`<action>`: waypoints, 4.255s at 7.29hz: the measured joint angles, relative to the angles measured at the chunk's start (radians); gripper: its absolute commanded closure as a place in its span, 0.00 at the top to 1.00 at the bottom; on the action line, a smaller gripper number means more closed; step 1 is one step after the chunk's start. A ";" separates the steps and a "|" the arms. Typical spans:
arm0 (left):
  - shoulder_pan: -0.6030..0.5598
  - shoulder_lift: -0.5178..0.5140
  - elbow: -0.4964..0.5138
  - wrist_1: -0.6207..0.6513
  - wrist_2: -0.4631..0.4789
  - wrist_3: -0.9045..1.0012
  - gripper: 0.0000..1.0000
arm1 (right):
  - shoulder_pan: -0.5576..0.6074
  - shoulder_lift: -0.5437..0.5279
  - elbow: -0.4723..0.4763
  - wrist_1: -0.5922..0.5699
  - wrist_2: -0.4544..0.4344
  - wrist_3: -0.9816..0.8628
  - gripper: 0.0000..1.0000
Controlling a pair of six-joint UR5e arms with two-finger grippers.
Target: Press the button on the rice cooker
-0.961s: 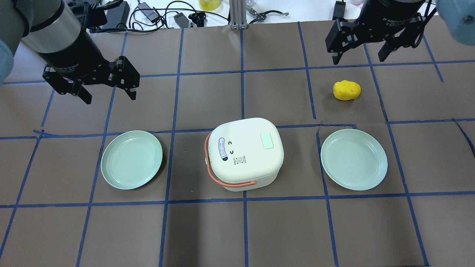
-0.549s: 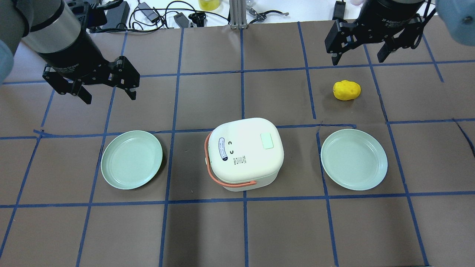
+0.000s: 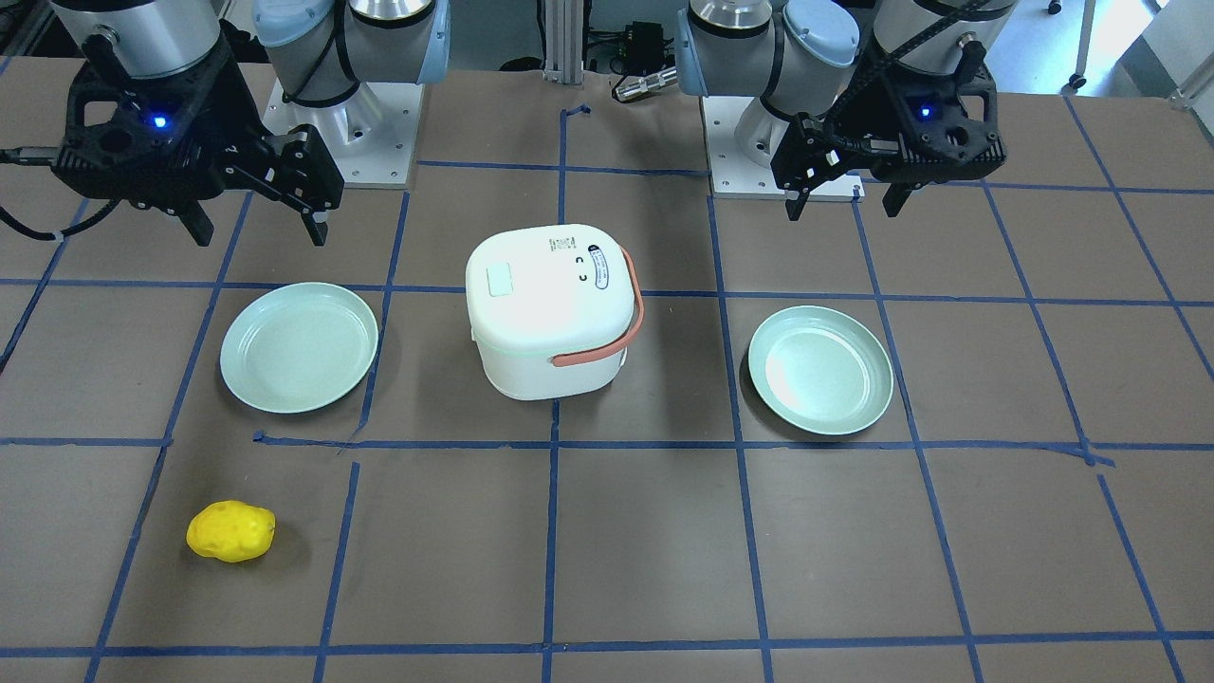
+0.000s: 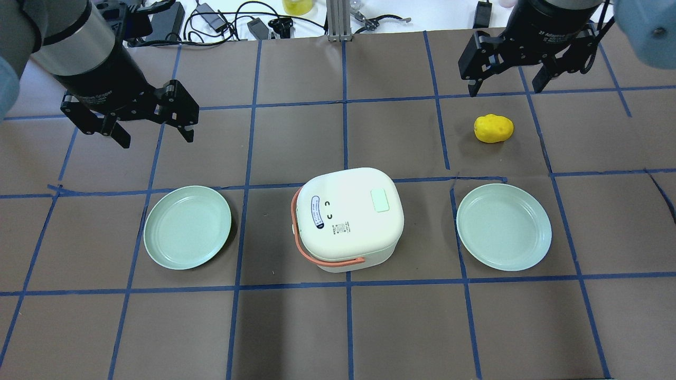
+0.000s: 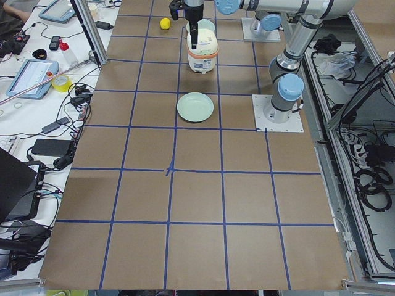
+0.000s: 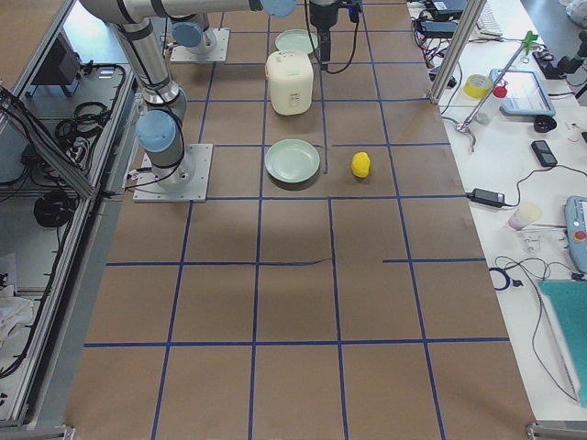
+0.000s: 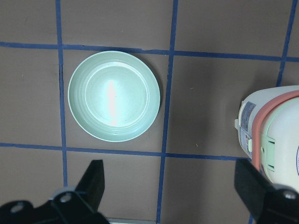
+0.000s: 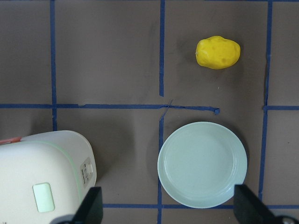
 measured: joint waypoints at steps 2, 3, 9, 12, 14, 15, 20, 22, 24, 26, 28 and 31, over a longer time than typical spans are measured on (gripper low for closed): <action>0.000 0.000 0.000 0.000 0.000 0.000 1.00 | 0.078 0.008 0.062 -0.019 0.009 0.032 0.43; 0.000 0.000 0.000 0.000 0.000 0.000 1.00 | 0.126 0.022 0.084 -0.038 0.009 0.067 0.16; 0.000 0.000 0.000 0.000 0.000 0.000 1.00 | 0.271 0.061 0.198 -0.129 0.008 0.178 0.01; 0.000 0.000 0.000 0.000 0.000 0.000 1.00 | 0.286 0.073 0.264 -0.241 0.014 0.194 0.03; 0.000 0.000 0.000 0.000 0.000 0.000 1.00 | 0.293 0.074 0.270 -0.249 0.014 0.212 0.03; 0.000 0.000 0.000 0.000 0.000 0.000 1.00 | 0.303 0.075 0.271 -0.250 0.014 0.231 0.04; 0.000 0.000 0.000 0.000 0.000 0.000 1.00 | 0.327 0.097 0.272 -0.253 0.015 0.247 0.06; 0.000 0.000 0.000 0.000 0.000 0.000 1.00 | 0.336 0.105 0.271 -0.253 0.014 0.245 0.19; 0.000 0.000 0.000 0.000 0.000 0.000 1.00 | 0.338 0.103 0.259 -0.253 0.006 0.241 1.00; 0.000 0.000 0.000 0.000 0.000 0.000 1.00 | 0.331 0.096 0.218 -0.242 -0.005 0.241 1.00; 0.000 0.000 0.000 0.000 0.000 0.000 1.00 | 0.291 0.093 0.136 -0.179 -0.007 0.229 1.00; 0.000 0.000 0.000 0.000 0.000 -0.001 1.00 | 0.151 0.088 -0.017 -0.014 0.005 0.097 1.00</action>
